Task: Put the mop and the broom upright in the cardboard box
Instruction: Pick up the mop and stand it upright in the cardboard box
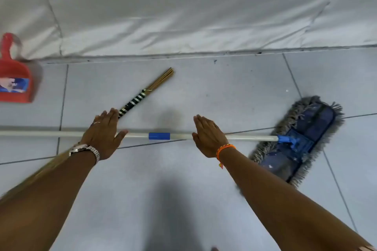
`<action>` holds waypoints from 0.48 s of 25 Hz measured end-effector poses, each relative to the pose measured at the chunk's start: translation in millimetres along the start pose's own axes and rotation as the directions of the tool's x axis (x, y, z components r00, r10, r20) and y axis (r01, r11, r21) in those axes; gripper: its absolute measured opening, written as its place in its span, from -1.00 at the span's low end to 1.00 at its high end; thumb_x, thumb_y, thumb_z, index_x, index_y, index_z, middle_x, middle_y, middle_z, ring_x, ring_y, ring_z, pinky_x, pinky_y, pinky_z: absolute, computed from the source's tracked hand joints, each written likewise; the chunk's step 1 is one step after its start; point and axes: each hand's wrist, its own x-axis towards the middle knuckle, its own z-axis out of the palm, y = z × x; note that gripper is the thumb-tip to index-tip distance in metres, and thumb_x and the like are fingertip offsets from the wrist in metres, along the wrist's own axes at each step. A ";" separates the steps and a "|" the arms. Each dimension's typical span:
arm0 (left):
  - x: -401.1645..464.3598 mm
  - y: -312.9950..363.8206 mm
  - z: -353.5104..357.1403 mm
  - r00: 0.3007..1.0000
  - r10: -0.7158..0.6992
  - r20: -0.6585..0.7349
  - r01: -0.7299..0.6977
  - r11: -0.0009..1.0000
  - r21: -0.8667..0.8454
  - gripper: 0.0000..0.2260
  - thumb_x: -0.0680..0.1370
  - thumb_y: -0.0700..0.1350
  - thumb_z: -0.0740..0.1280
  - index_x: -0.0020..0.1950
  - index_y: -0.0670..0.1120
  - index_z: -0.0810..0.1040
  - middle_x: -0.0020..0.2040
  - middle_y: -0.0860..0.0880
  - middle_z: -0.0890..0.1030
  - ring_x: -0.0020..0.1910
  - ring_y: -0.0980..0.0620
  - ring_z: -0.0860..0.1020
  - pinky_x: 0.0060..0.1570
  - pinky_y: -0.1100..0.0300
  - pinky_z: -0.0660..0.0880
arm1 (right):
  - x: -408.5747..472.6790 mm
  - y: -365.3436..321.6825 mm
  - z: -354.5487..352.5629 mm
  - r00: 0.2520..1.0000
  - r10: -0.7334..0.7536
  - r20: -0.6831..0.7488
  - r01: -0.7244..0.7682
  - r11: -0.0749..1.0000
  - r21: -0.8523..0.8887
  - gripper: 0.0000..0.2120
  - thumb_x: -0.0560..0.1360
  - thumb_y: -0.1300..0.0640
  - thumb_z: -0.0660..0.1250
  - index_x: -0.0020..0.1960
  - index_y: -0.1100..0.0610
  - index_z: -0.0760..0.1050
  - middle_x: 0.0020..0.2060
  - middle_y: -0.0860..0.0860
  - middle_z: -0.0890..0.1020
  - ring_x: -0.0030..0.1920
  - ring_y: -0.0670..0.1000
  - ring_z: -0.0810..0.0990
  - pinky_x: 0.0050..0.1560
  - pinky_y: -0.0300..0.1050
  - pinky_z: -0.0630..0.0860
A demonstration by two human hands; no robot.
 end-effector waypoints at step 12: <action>70.3 -34.4 143.8 0.959 0.279 0.050 -0.282 0.921 0.268 -0.75 0.53 0.12 0.21 0.03 -0.01 0.53 -0.10 0.00 0.62 -0.07 -0.04 0.51 -0.13 0.04 0.50 | 101.5 33.0 132.2 0.974 -0.074 0.216 0.085 0.995 -0.041 -0.71 0.58 -0.07 0.21 0.11 0.15 0.42 -0.03 0.10 0.59 -0.07 0.09 0.52 -0.04 0.02 0.48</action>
